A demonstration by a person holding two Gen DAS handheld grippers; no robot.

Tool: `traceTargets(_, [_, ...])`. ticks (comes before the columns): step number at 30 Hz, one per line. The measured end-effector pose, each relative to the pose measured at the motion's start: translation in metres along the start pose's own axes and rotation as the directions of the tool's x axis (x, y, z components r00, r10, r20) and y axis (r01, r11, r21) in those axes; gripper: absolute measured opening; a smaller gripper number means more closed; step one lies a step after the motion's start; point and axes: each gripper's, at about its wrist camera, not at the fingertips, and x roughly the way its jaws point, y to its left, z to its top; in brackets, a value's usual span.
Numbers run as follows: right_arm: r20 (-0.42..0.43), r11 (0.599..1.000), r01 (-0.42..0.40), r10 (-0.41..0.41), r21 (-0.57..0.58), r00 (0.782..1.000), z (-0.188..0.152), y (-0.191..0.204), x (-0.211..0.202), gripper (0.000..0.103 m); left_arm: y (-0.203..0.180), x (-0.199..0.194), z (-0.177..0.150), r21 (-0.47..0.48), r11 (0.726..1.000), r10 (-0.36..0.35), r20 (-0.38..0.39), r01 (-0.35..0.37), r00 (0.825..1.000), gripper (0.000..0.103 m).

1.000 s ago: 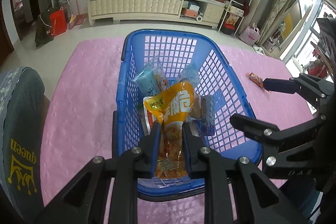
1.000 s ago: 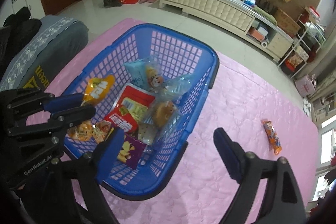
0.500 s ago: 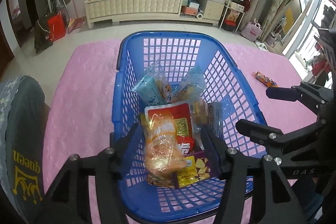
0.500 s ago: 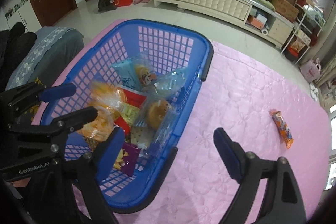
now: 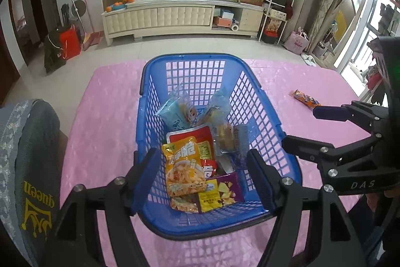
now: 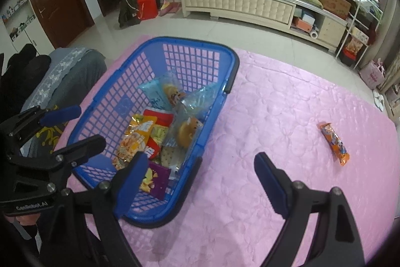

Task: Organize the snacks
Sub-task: 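Move the right tool toward the orange candy bar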

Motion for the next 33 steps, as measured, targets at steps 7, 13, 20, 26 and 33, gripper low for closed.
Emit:
traceTargets(7, [0.027,0.998,-0.053,0.052,0.025,0.998,-0.005,-0.014,-0.025,0.09,-0.02,-0.018,0.005,0.017,1.0,0.022,0.026,-0.023,0.999,0.07])
traceTargets(13, [0.068,0.998,-0.056,0.054,0.029,0.996,-0.007,-0.031,-0.047,0.09,-0.048,-0.026,0.01,0.062,0.998,0.031,0.041,-0.034,0.999,0.07])
traceTargets(20, [0.085,0.999,-0.041,0.038,0.033,0.996,-0.01,-0.061,-0.06,0.09,-0.082,-0.024,0.028,0.107,0.994,0.031,0.065,-0.038,0.997,0.075])
traceTargets(26, [0.106,0.998,-0.035,0.029,0.055,0.994,-0.01,-0.097,-0.069,0.09,-0.113,-0.009,0.045,0.135,0.991,0.01,0.069,-0.019,0.998,0.075])
traceTargets(33, [0.116,0.996,-0.007,-0.003,0.088,0.993,-0.019,-0.146,-0.071,0.09,-0.154,0.021,0.062,0.162,0.987,-0.022,0.052,0.013,0.998,0.075])
